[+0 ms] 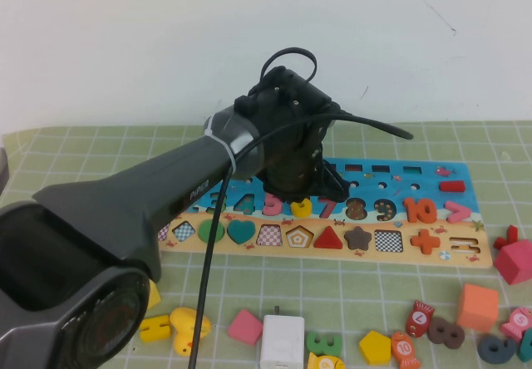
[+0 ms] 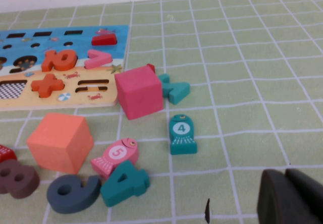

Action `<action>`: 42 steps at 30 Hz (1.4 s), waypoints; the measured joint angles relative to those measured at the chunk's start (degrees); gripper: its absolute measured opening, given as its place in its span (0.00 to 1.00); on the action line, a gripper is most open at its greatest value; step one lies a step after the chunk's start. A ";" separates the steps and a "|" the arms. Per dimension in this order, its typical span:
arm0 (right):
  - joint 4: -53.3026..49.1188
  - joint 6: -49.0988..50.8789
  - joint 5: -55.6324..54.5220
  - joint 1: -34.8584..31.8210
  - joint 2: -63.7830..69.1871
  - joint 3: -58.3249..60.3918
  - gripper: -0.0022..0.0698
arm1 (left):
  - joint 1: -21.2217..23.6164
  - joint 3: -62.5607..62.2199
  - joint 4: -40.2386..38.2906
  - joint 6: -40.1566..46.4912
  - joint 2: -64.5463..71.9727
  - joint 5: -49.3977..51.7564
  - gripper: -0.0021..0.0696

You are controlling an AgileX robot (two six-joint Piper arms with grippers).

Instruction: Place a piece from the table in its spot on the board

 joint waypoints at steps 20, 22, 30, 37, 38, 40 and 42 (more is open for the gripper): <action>0.00 0.00 0.00 0.00 0.00 0.00 0.03 | 0.13 -0.04 1.46 2.79 1.63 -3.10 0.03; 0.00 0.00 0.00 0.00 0.00 0.00 0.03 | 0.22 -0.13 1.55 3.67 1.73 -3.96 0.03; 0.00 0.00 0.00 0.00 0.00 0.00 0.03 | 0.11 -5.87 -0.75 6.87 2.31 -1.67 0.03; 0.00 0.00 0.00 0.00 0.00 0.00 0.03 | -2.01 -7.38 -3.10 11.05 2.93 -0.24 0.03; 0.00 0.00 0.00 0.00 0.00 0.00 0.03 | -2.14 -7.43 -3.53 11.16 3.26 -0.24 0.03; 0.00 0.00 0.00 0.00 0.00 0.00 0.03 | -2.24 -7.43 -3.79 11.41 4.07 0.34 0.03; 0.00 0.00 0.00 0.00 0.00 0.00 0.03 | -2.24 -7.43 -3.99 11.54 4.84 1.40 0.03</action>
